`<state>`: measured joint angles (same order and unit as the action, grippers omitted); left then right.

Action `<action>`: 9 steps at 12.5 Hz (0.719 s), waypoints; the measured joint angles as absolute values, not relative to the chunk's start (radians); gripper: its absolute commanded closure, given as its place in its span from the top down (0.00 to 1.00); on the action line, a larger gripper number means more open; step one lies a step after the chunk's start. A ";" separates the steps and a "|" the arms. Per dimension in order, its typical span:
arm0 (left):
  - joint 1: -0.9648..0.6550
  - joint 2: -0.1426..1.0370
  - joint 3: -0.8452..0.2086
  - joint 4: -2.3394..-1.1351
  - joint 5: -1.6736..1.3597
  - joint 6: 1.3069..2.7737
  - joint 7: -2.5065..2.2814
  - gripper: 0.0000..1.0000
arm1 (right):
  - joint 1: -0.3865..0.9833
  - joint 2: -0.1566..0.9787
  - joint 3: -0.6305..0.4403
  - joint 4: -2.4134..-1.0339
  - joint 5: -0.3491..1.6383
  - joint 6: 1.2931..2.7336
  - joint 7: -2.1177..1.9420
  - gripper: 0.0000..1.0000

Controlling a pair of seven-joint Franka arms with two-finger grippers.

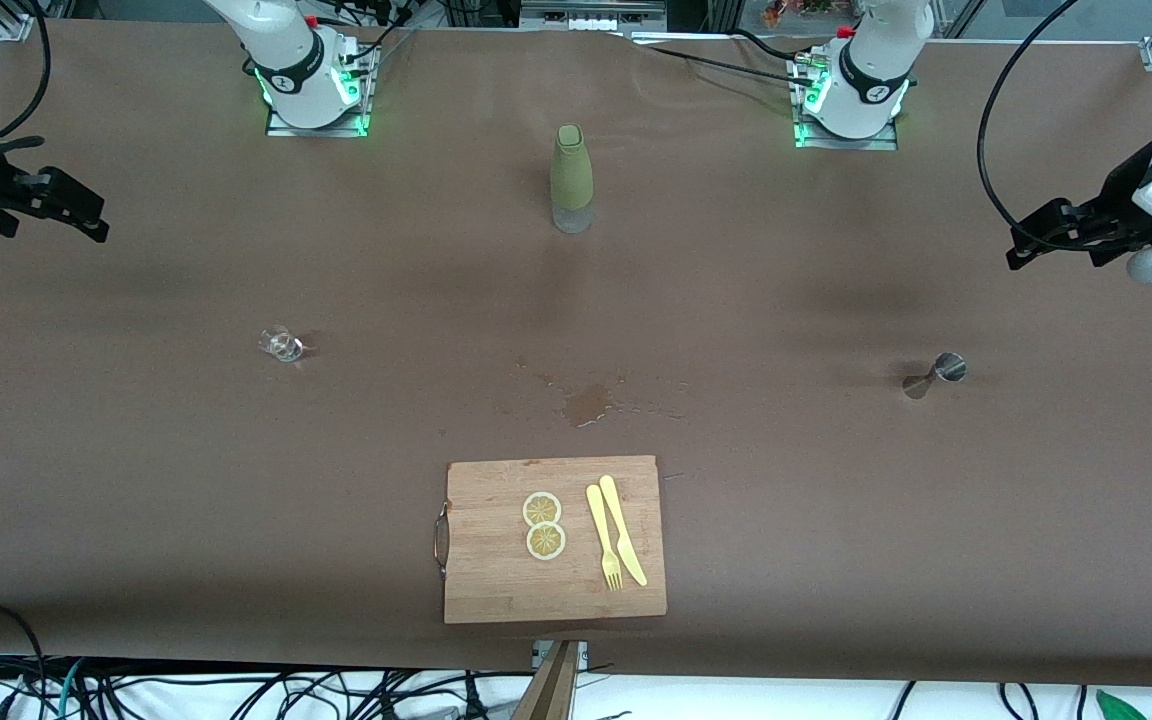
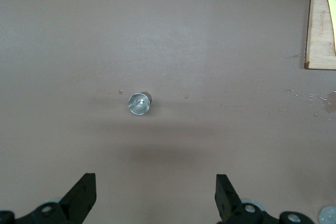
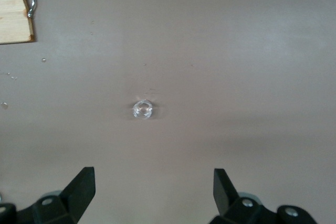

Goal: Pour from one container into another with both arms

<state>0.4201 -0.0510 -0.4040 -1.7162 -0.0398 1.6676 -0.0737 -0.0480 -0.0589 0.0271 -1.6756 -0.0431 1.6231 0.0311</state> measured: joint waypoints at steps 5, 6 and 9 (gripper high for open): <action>0.297 -0.072 -0.298 -1.716 -0.033 1.641 -0.074 1.00 | -0.048 -0.061 0.019 -1.676 -0.023 1.622 0.036 1.00; 0.261 -0.077 -0.265 -1.716 -0.033 1.629 -0.074 1.00 | -0.048 -0.061 0.019 -1.676 -0.020 1.622 0.036 1.00; 0.237 -0.083 -0.234 -1.718 -0.033 1.606 -0.045 1.00 | -0.048 -0.061 0.020 -1.676 -0.018 1.622 0.035 1.00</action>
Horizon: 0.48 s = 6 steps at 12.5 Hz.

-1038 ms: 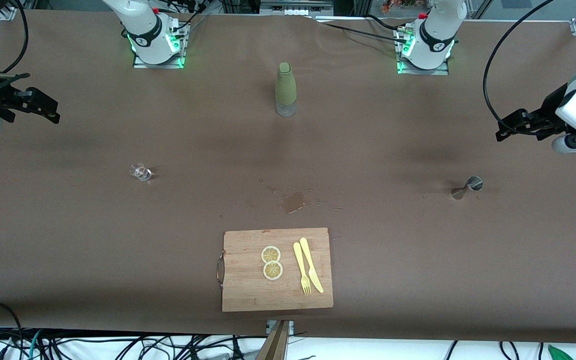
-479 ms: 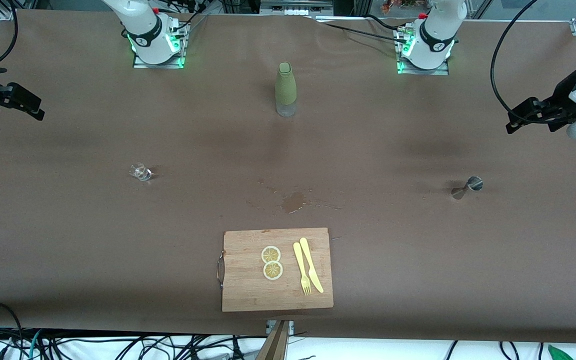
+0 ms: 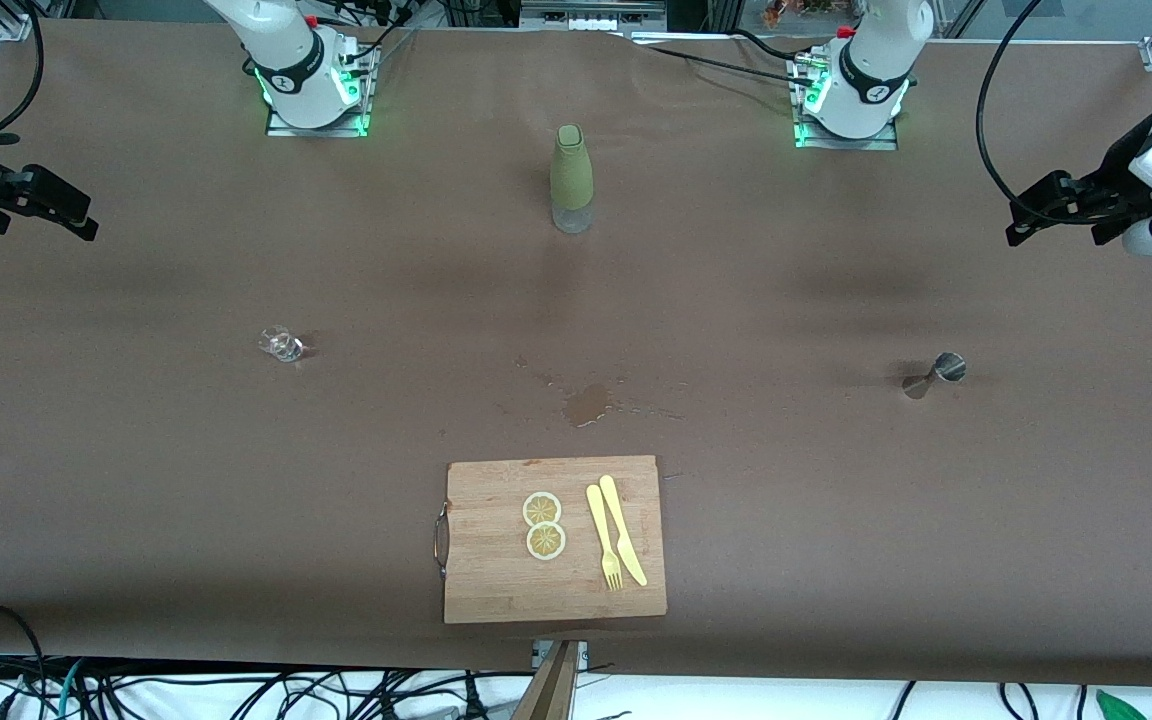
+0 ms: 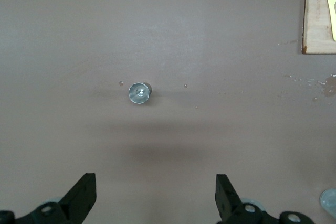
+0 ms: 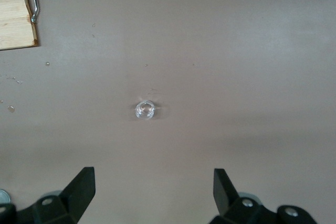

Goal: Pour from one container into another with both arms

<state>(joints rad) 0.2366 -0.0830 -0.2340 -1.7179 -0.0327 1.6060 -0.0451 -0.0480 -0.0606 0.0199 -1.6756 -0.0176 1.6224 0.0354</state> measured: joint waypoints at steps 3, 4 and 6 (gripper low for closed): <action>0.237 -0.083 -0.223 -1.724 -0.033 1.585 -0.021 1.00 | -0.048 -0.061 0.023 -1.676 -0.017 1.622 0.035 1.00; 0.237 -0.083 -0.221 -1.724 -0.033 1.584 -0.016 1.00 | -0.048 -0.061 0.025 -1.676 -0.017 1.622 0.035 1.00; 0.237 -0.082 -0.219 -1.724 -0.033 1.583 -0.012 1.00 | -0.048 -0.061 0.027 -1.676 -0.017 1.622 0.035 1.00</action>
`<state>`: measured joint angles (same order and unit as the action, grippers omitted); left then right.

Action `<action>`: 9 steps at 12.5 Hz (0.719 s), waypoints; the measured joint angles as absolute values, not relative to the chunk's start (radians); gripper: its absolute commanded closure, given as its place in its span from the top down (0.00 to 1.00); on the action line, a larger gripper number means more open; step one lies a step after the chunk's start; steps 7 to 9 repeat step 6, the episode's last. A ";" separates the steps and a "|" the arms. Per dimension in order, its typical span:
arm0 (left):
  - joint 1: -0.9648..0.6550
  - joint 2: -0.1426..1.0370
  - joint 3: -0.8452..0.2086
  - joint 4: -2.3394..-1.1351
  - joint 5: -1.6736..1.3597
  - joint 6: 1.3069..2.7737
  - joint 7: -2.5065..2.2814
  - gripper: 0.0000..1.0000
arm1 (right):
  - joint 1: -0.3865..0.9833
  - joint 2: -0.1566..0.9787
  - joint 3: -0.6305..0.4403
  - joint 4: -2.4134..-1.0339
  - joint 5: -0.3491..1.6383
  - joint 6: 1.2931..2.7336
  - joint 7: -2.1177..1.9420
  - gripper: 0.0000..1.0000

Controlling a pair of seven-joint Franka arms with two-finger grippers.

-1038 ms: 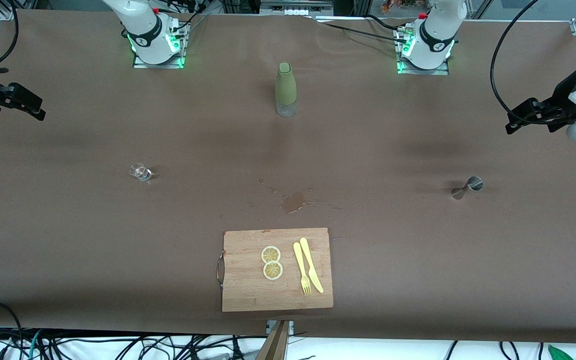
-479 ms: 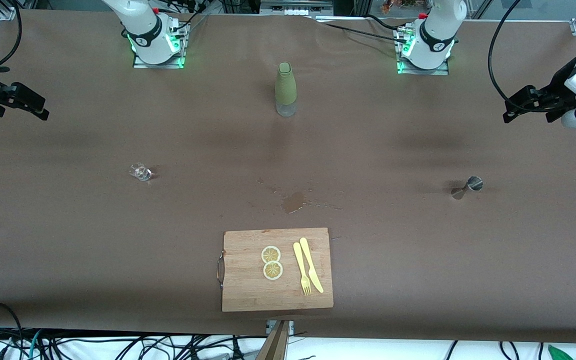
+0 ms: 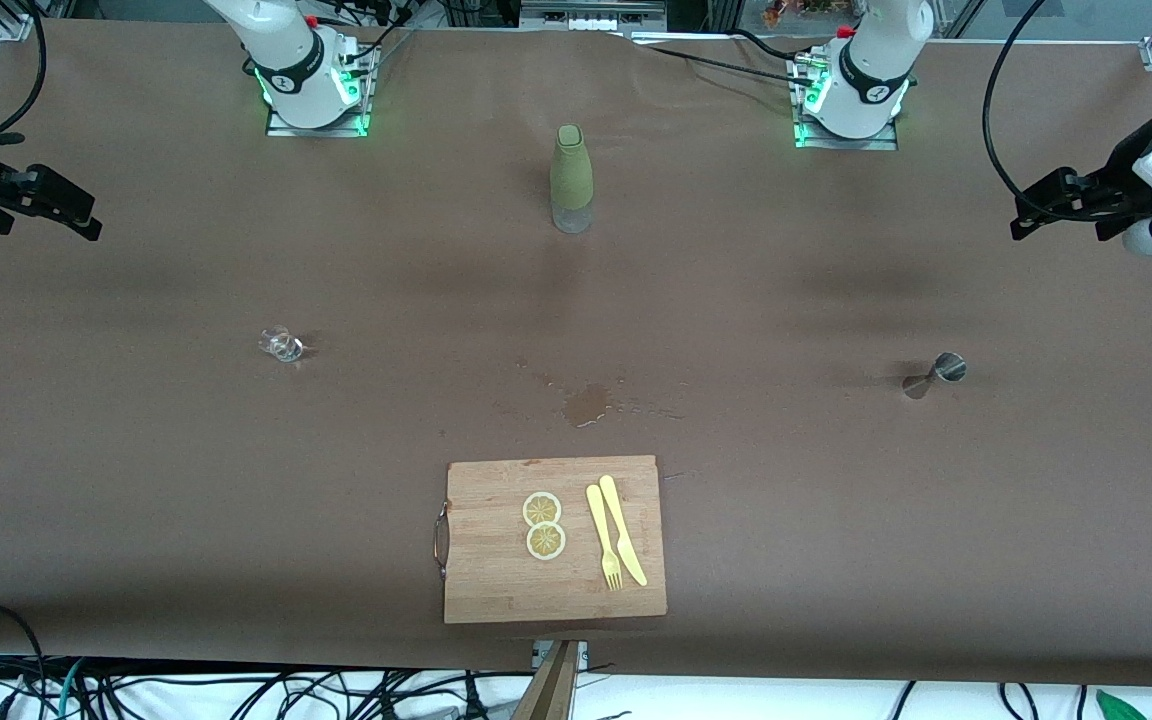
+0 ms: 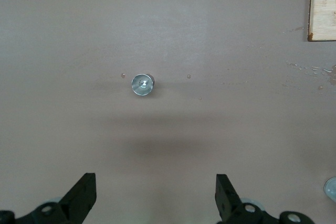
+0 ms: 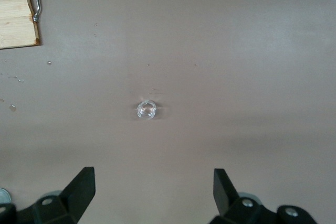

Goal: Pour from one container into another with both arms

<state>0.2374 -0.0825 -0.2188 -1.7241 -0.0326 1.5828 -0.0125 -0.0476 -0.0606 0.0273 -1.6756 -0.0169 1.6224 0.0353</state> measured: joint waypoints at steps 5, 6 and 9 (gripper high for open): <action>0.202 -0.082 -0.180 -1.725 -0.033 1.571 -0.005 1.00 | -0.048 -0.061 0.027 -1.676 -0.016 1.622 0.035 1.00; 0.174 -0.082 -0.152 -1.725 -0.033 1.570 -0.004 1.00 | -0.048 -0.061 0.027 -1.676 -0.016 1.622 0.035 1.00; 0.174 -0.082 -0.152 -1.725 -0.033 1.570 -0.004 1.00 | -0.048 -0.061 0.027 -1.676 -0.016 1.622 0.035 1.00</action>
